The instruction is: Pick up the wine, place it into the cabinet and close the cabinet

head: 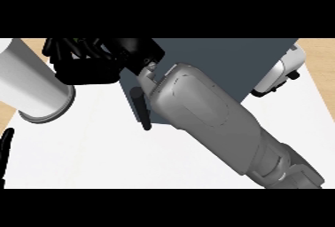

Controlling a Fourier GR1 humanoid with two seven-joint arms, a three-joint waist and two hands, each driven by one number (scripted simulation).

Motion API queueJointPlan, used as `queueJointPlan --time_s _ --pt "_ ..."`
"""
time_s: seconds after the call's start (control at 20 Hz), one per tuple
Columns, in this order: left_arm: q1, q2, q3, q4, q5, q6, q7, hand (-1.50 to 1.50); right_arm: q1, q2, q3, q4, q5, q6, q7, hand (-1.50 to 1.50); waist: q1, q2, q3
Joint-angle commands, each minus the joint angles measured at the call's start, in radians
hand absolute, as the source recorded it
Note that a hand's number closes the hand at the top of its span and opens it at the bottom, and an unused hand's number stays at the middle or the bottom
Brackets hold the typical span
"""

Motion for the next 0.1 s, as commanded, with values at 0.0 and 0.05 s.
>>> queueJointPlan --time_s 0.0,0.05 --pt "-0.008 -0.002 -0.008 -0.014 -0.006 0.007 0.012 -1.50 0.042 -0.104 -0.075 0.126 0.036 -0.043 -0.022 1.50 -0.033 0.041 0.036" --pt "-0.011 -0.003 -0.005 -0.012 -0.005 0.017 0.019 -1.50 0.039 -0.095 -0.065 0.133 0.037 -0.037 -0.025 1.50 -0.034 0.040 0.036"
